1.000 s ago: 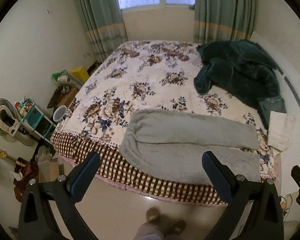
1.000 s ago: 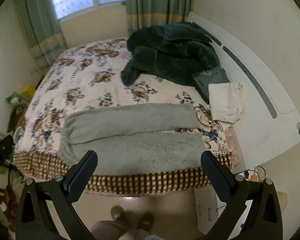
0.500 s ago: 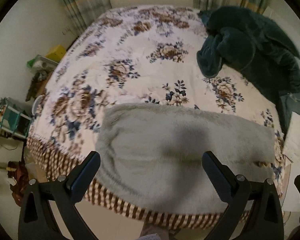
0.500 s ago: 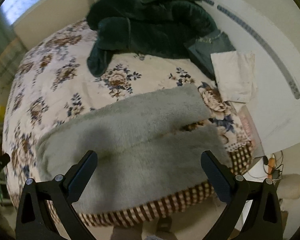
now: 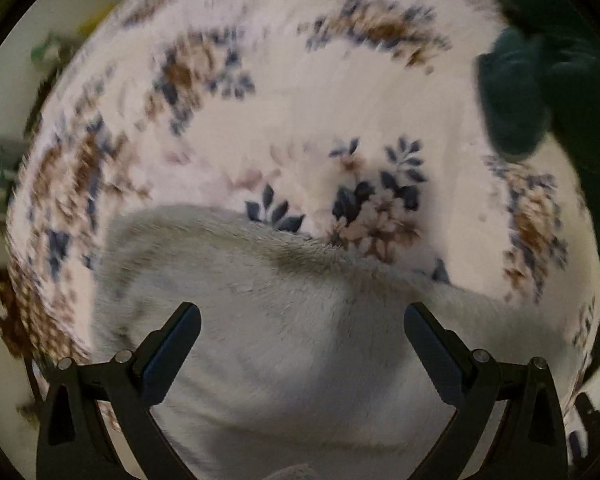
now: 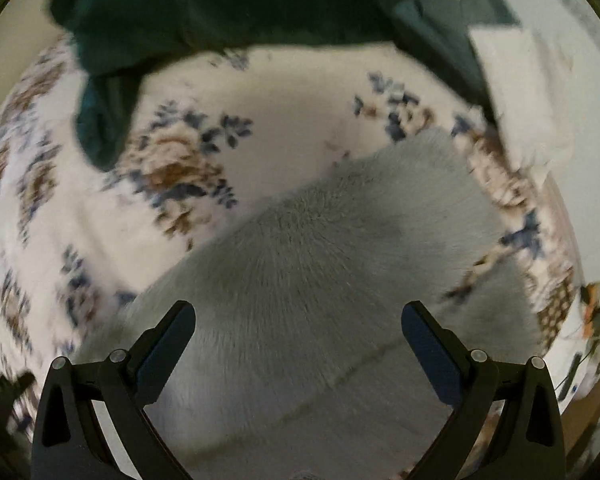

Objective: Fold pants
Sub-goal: 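Lower both grippers onto the waistband end of the grey fleece pants, then close the left gripper on one pant edge while the right gripper grasps the other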

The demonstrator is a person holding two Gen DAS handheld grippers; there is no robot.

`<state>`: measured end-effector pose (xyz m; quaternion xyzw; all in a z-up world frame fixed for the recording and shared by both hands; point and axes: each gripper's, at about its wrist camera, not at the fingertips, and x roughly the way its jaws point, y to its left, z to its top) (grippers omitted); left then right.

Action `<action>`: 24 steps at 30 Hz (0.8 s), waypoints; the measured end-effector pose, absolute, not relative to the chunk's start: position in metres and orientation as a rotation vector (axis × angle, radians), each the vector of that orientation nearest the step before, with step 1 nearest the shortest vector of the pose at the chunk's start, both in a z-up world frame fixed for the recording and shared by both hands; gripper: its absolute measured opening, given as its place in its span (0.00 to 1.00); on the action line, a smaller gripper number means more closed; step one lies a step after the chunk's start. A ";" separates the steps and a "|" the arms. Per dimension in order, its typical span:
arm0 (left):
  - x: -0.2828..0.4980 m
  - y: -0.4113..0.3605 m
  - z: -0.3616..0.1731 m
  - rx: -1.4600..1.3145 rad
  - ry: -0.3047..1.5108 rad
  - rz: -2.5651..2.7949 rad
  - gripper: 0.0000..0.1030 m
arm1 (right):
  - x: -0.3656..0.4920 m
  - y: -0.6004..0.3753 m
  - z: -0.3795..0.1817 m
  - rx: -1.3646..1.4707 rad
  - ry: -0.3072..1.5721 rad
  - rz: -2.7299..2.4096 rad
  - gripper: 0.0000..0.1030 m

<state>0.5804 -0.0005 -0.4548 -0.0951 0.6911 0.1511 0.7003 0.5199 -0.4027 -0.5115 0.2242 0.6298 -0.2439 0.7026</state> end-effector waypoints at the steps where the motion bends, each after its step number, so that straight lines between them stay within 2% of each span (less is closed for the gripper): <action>1: 0.590 0.002 -0.469 -0.237 1.564 0.354 1.00 | 0.528 -0.410 -0.530 0.521 1.419 -0.557 1.00; 4: 0.605 0.017 -0.518 -0.355 1.654 0.421 1.00 | 0.551 -0.426 -0.584 0.555 1.479 -0.616 1.00; 8: 0.613 0.039 -0.555 -0.514 1.710 0.509 0.99 | 0.570 -0.438 -0.631 0.561 1.529 -0.666 1.00; 13: 0.616 0.062 -0.579 -0.626 1.716 0.619 0.87 | 0.582 -0.445 -0.665 0.582 1.571 -0.706 1.00; 16: 0.610 0.063 -0.580 -0.640 1.699 0.607 0.73 | 0.583 -0.444 -0.679 0.618 1.602 -0.727 1.00; 18: 0.602 0.062 -0.570 -0.623 1.657 0.587 0.39 | 0.580 -0.444 -0.686 0.667 1.614 -0.731 0.97; 20: 0.590 0.065 -0.559 -0.616 1.617 0.566 0.19 | 0.575 -0.443 -0.687 0.712 1.607 -0.727 0.87; 21: 0.585 0.065 -0.555 -0.619 1.604 0.550 0.10 | 0.573 -0.442 -0.687 0.727 1.600 -0.719 0.78; 22: 0.578 0.066 -0.549 -0.623 1.585 0.516 0.07 | 0.570 -0.440 -0.685 0.734 1.593 -0.706 0.63; 23: 0.572 0.067 -0.544 -0.626 1.568 0.491 0.06 | 0.568 -0.439 -0.683 0.735 1.585 -0.694 0.53; 24: 0.561 0.068 -0.536 -0.645 1.537 0.451 0.05 | 0.565 -0.436 -0.679 0.729 1.579 -0.682 0.33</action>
